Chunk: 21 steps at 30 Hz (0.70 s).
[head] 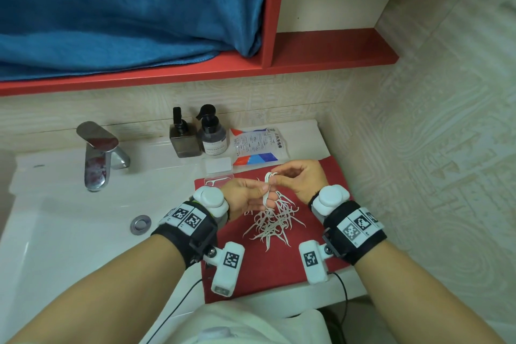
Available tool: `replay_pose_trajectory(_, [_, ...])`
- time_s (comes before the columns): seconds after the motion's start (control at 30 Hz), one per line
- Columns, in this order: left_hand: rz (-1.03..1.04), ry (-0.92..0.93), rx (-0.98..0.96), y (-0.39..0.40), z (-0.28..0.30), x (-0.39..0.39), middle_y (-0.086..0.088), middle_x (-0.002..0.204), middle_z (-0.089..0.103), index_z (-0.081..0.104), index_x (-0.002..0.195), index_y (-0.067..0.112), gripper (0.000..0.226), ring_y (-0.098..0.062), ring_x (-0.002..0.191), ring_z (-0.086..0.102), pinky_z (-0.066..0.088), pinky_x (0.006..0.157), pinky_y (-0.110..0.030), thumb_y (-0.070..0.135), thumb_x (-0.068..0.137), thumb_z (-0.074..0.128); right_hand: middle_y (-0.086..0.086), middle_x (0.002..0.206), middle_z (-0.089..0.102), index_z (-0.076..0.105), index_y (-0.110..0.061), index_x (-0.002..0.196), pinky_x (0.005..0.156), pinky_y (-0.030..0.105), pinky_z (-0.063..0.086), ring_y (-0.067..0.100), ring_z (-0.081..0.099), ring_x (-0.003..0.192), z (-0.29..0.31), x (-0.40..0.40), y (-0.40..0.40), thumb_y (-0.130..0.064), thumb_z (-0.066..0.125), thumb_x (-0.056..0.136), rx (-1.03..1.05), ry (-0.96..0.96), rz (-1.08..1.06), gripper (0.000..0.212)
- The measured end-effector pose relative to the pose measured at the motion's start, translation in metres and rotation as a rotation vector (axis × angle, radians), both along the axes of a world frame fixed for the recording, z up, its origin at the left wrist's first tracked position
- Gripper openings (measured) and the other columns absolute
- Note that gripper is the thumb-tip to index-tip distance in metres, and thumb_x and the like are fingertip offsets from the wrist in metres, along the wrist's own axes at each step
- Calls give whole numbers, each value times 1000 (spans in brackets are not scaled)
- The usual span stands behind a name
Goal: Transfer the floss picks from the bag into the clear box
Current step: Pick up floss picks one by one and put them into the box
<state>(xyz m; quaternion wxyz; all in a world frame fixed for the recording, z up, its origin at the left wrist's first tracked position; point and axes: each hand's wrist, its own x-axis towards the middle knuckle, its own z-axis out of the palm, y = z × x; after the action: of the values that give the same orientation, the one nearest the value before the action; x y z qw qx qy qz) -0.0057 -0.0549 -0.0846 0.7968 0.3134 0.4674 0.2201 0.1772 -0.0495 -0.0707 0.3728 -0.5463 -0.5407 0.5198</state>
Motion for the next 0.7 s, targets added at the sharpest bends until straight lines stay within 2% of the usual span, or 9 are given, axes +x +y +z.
replay_pose_trajectory(0.1, [-15, -14, 19, -3, 3, 2, -7, 83, 74, 68, 101, 4, 17, -16, 73, 71, 55, 67, -23, 13, 92, 57, -2, 80, 77, 77, -19, 86, 77, 24, 57, 15, 74, 80, 3, 1, -6, -10, 84, 71, -1, -28, -39, 19])
replay_pose_trajectory(0.23, [-24, 41, 67, -5, 6, 5, -7, 83, 73, 69, 102, 4, 17, -15, 72, 70, 53, 66, -23, 13, 92, 59, -2, 82, 77, 78, -19, 94, 72, 28, 59, 13, 74, 78, 3, 0, -13, -18, 81, 79, -6, -89, -27, 16])
replay_pose_trajectory(0.37, [35, 37, 69, -8, 10, 6, -14, 85, 73, 67, 103, -4, 18, -22, 73, 72, 56, 64, -25, 8, 90, 61, 2, 80, 76, 76, -20, 94, 71, 31, 61, 15, 74, 75, 6, -1, -16, -22, 82, 78, -15, -134, -22, 17])
replay_pose_trajectory(0.5, [111, -17, 70, -11, 15, 7, -15, 80, 73, 64, 102, -8, 17, -24, 71, 73, 58, 66, -28, 2, 89, 60, -2, 89, 76, 75, -17, 99, 70, 24, 59, 7, 73, 81, 13, -6, -17, -17, 80, 80, -23, -133, -42, 20])
replay_pose_trajectory(0.6, [110, -22, 113, -11, 20, 6, -12, 77, 73, 66, 98, -5, 12, -21, 69, 72, 60, 71, -29, 2, 89, 60, 2, 87, 76, 72, -17, 107, 72, 26, 60, 13, 74, 77, 21, -9, -19, -18, 78, 81, -58, -113, -57, 26])
replay_pose_trajectory(0.7, [101, -9, 151, -11, 24, 3, -14, 80, 73, 65, 96, -7, 12, -24, 71, 72, 59, 70, -29, 0, 87, 62, 5, 84, 76, 73, -15, 103, 73, 30, 61, 17, 75, 75, 26, -11, -19, -15, 77, 82, -76, -93, -50, 21])
